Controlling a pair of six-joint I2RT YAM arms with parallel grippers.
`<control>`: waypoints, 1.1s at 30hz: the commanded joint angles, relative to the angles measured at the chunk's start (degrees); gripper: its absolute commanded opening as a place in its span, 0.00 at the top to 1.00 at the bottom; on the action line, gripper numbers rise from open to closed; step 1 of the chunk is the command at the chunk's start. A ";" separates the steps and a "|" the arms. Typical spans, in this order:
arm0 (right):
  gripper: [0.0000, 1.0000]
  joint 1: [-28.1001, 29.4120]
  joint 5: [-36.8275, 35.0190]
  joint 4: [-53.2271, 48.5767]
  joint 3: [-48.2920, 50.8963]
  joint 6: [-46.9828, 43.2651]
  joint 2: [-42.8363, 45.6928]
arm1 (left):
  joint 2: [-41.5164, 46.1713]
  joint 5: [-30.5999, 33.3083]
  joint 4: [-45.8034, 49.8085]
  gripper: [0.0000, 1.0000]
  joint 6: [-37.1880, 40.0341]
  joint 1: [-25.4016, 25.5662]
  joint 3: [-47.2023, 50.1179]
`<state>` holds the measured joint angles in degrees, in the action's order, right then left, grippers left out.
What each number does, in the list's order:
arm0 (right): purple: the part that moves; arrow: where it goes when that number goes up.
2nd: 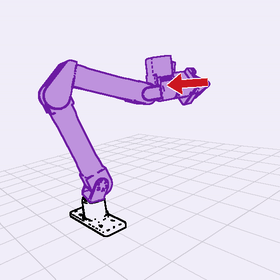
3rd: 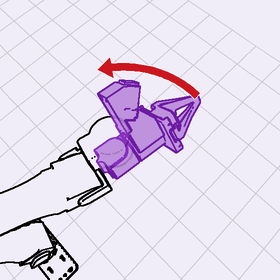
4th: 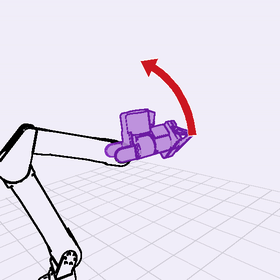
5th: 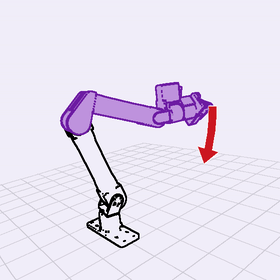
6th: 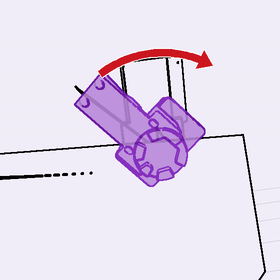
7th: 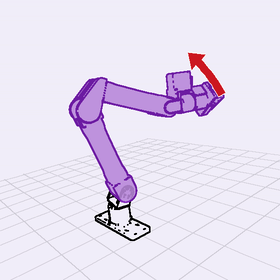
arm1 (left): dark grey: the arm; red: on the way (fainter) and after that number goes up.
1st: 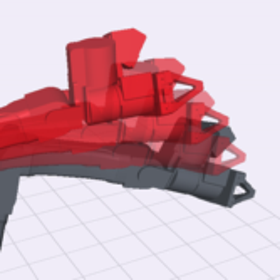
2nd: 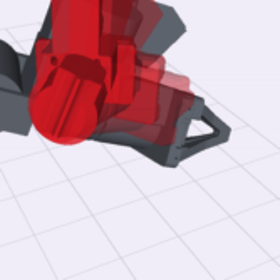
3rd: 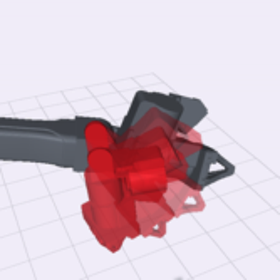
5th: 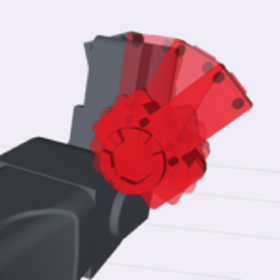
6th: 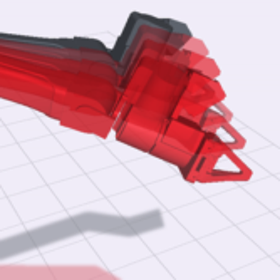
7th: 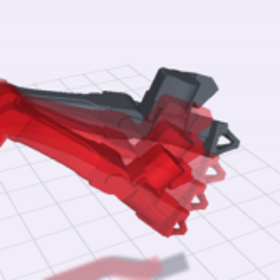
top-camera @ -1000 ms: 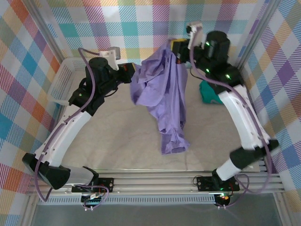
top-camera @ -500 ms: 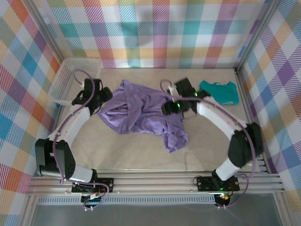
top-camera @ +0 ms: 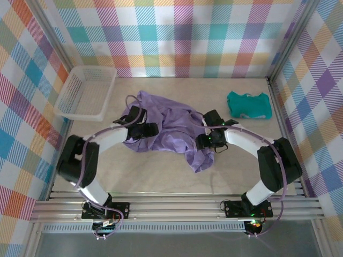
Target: Fold the inside-out t-shirt
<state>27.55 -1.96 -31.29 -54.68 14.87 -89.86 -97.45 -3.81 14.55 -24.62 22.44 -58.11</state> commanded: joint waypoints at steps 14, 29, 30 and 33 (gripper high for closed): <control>0.97 -7.51 -0.94 2.17 -5.89 -2.72 2.11 | -2.35 -0.26 -4.09 1.00 5.21 0.23 -8.13; 0.32 -0.63 7.00 4.63 -12.88 -9.77 4.71 | 15.28 -7.63 -3.53 0.44 3.17 10.80 5.53; 0.30 2.65 8.77 5.55 -11.30 -8.41 4.59 | 17.11 -6.06 -2.35 0.40 2.44 9.28 6.84; 0.29 8.48 10.29 7.49 -9.28 -4.51 0.78 | 20.99 -2.14 1.90 0.35 -0.19 4.12 10.22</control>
<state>33.08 3.01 -26.65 -65.34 7.42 -87.22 -80.64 -10.85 11.51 -22.90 29.98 -49.69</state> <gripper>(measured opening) 0.712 0.645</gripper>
